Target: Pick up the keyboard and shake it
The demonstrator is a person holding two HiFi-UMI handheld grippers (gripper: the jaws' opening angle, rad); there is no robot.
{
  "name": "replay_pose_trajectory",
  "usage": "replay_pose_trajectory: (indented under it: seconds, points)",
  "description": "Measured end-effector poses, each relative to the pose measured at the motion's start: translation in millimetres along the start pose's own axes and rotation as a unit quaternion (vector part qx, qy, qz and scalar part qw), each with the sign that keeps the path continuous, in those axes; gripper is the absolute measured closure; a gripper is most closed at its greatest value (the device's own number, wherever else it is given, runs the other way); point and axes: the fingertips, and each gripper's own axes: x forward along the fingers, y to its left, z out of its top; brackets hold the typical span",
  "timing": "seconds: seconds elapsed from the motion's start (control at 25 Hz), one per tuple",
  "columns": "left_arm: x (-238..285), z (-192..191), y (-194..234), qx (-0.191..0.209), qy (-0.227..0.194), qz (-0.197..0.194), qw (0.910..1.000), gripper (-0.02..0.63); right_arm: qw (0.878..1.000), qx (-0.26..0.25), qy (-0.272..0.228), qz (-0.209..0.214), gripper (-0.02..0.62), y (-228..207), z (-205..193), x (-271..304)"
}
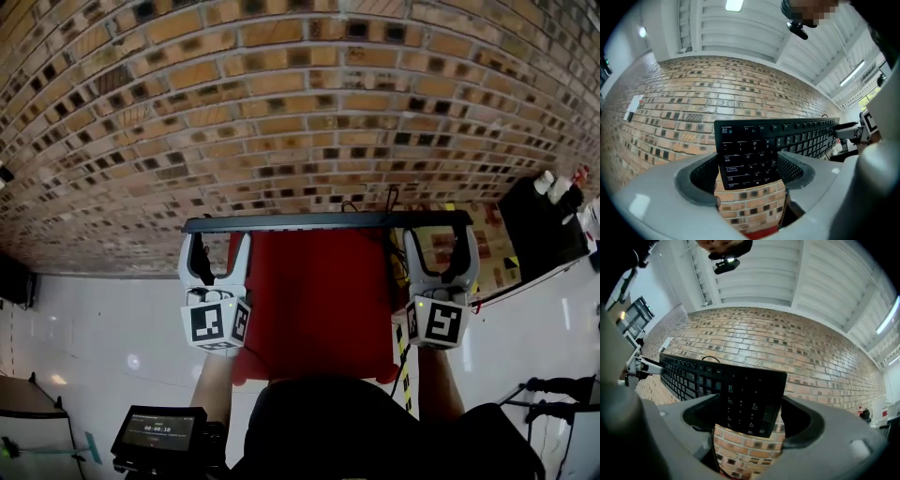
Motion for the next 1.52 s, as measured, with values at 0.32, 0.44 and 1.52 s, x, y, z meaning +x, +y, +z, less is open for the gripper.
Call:
replay_pose_trajectory:
  seconds: [0.32, 0.44, 1.52]
  points:
    - [-21.7, 96.9, 1.4, 0.017, -0.157, 0.006, 0.9874, 0.206, 0.987, -0.041, -0.154, -0.023, 0.209, -7.5, 96.1, -23.5]
    - [-30.9, 115.9, 1.8, 0.021, -0.202, 0.012, 0.9790, 0.206, 0.979, -0.050, -0.193, -0.028, 0.209, -8.4, 118.4, -30.9]
    - [-68.0, 77.4, 48.1, -0.099, -0.233, 0.044, 0.9664, 0.204, 0.951, -0.146, -0.272, 0.023, 0.210, 59.5, 193.7, -49.2]
